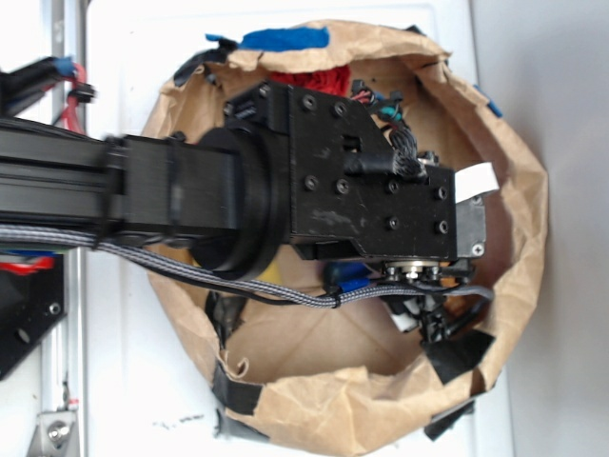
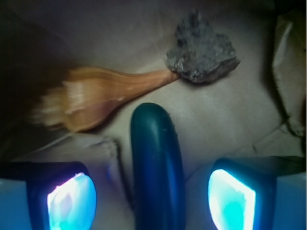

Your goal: Grab the plastic pickle.

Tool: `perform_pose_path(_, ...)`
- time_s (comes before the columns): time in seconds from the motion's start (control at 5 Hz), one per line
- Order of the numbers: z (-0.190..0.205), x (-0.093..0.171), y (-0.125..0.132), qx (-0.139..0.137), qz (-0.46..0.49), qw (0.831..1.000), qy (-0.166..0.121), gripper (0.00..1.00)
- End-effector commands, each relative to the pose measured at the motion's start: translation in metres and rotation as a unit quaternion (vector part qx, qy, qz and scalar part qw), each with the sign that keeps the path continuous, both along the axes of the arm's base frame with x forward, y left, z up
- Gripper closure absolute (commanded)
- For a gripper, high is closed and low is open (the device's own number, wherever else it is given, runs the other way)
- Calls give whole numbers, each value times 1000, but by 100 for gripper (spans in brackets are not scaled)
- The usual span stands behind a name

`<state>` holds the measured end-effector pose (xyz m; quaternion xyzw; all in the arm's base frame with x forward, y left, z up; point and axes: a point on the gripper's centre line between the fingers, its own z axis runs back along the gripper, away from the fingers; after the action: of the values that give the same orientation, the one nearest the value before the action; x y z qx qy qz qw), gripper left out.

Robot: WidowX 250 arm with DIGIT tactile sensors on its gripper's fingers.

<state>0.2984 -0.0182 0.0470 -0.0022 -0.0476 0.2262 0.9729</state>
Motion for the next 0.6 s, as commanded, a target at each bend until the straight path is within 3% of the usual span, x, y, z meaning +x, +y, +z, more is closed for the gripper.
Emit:
perform_pose_path(0.0,-16,9,2,-12,2,1000,12,52)
perform_pose_path(0.2,-1,2,4,-22,0,1000,-17,100)
perform_pose_path(0.4,14,-5,6,-27,-11,999,-34,100)
